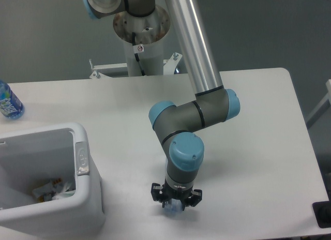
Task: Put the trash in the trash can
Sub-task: 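Lift the gripped water bottle up from the table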
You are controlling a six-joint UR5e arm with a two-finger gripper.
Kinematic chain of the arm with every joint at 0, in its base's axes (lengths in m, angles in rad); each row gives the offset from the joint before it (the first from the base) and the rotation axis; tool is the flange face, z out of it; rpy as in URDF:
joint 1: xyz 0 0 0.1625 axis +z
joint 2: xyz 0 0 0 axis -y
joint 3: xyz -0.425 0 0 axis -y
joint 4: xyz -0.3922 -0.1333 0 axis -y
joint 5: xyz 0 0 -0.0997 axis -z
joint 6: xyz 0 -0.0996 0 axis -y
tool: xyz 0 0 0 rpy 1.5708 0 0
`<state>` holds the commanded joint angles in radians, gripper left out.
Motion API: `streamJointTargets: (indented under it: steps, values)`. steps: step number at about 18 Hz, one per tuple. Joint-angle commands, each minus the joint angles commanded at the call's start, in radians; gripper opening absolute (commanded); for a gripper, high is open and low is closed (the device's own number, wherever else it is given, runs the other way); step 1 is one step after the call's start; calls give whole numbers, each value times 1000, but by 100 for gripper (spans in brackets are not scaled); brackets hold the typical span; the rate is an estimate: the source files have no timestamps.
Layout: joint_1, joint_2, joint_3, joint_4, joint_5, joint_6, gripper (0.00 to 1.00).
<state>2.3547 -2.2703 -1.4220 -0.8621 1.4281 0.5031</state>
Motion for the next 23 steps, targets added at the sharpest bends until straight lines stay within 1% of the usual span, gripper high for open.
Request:
streamJointTargets:
  steps: [4, 6, 9, 12, 14, 16, 19, 22, 23]
  values:
    - [2, 28, 3, 0, -5, 2, 53]
    - [5, 58, 9, 0, -20, -5, 54]
    - [31, 98, 14, 2, -96, -9, 54]
    - [64, 135, 21, 2, -205, -69, 54]
    - [75, 167, 46, 2, -262, -104, 54]
    - [89, 190, 87, 2, -323, -162, 54]
    - [91, 233, 135, 8, -389, -253, 54]
    - [77, 252, 198, 38, -403, -386, 54]
    - [62, 255, 219, 46, -403, -432, 54]
